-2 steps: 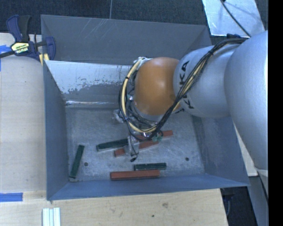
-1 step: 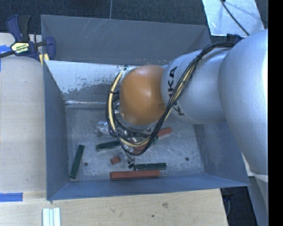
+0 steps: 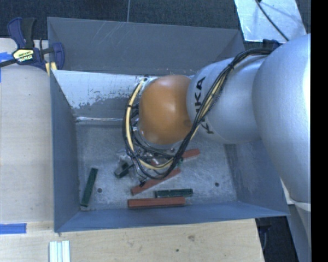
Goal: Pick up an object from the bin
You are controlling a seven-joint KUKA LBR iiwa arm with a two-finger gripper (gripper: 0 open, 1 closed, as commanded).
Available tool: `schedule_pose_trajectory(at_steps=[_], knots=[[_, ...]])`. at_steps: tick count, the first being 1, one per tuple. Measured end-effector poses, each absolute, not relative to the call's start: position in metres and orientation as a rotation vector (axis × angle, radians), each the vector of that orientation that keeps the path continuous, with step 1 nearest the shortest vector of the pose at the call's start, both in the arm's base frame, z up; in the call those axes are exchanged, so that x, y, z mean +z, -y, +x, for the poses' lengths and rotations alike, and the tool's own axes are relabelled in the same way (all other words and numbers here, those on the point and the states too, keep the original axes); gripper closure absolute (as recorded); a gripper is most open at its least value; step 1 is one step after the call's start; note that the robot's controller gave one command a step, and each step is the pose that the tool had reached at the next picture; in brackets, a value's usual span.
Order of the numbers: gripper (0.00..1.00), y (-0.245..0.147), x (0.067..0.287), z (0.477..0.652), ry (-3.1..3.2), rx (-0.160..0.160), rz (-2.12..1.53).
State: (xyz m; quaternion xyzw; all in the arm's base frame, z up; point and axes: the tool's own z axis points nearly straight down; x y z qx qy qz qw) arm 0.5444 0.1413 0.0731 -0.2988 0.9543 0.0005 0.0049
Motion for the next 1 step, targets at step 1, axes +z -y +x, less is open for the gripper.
schedule_pose_trajectory(at_steps=[1], knots=[[1.0,-0.1149,0.2487,0.5391,-2.971,-0.003,-0.982]])
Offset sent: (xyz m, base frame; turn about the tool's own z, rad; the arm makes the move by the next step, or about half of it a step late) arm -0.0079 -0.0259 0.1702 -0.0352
